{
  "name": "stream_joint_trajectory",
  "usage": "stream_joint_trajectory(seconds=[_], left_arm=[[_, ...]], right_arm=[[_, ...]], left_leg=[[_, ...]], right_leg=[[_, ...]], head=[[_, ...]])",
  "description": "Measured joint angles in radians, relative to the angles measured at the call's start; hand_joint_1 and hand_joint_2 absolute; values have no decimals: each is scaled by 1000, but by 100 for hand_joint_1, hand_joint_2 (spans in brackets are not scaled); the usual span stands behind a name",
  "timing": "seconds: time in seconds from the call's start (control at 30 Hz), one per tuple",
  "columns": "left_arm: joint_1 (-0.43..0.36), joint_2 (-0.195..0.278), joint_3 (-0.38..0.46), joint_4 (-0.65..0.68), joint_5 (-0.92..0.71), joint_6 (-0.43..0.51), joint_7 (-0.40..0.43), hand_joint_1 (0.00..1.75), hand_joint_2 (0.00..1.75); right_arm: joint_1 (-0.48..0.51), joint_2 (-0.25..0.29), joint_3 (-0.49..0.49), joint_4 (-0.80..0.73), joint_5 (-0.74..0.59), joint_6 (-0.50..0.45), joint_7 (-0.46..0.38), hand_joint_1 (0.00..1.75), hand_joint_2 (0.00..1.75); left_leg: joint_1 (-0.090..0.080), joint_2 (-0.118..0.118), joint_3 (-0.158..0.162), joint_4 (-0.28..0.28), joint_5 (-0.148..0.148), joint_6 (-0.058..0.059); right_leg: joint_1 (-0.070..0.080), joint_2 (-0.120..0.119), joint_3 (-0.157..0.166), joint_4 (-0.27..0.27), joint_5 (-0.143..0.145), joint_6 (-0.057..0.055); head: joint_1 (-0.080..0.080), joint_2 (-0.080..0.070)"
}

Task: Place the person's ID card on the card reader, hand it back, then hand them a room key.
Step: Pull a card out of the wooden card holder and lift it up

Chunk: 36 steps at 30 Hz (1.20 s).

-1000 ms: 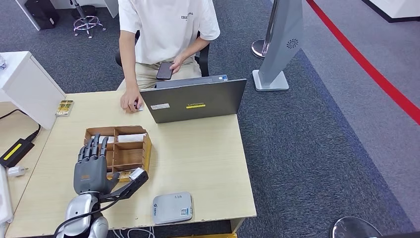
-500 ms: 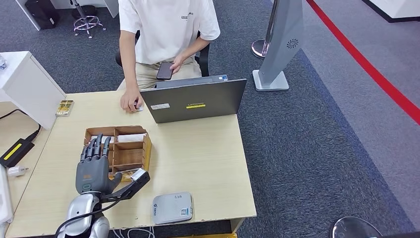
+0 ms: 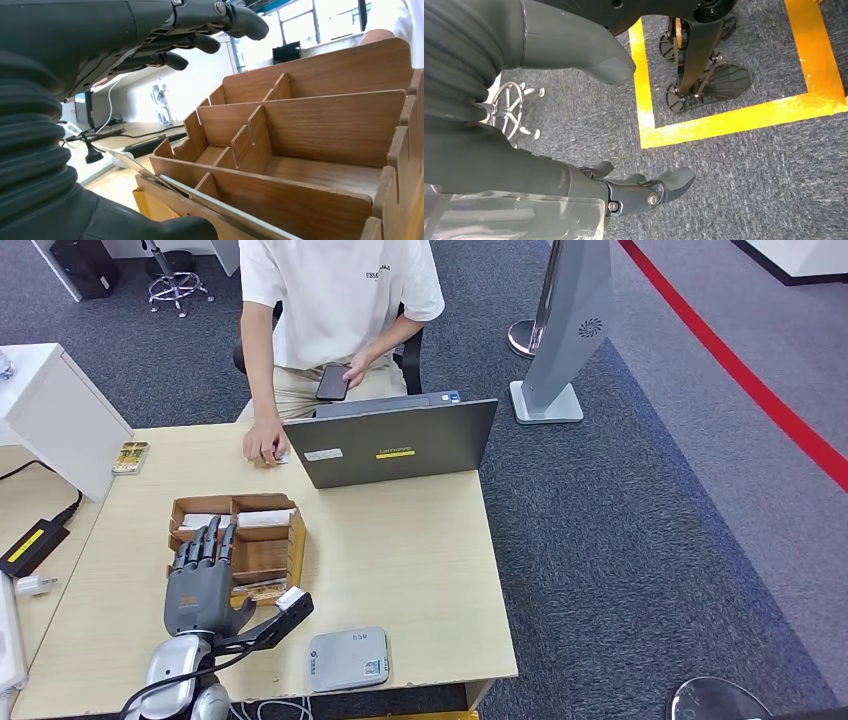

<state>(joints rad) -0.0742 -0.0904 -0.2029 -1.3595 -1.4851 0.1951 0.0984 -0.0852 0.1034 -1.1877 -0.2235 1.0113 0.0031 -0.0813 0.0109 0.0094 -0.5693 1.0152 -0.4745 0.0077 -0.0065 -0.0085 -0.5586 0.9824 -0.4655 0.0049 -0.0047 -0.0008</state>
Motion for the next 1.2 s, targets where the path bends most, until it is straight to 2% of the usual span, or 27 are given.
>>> stream_joint_trajectory(seconds=[1.2], left_arm=[[2, -7, -13, -9, 0, -12, -24, 0, 175]], right_arm=[[0, 0, -5, 0, 21, 2, 0, 0, 175]], left_leg=[[0, 0, 0, 0, 0, 0]], right_leg=[[0, 0, 0, 0, 0, 0]], head=[[0, 0]])
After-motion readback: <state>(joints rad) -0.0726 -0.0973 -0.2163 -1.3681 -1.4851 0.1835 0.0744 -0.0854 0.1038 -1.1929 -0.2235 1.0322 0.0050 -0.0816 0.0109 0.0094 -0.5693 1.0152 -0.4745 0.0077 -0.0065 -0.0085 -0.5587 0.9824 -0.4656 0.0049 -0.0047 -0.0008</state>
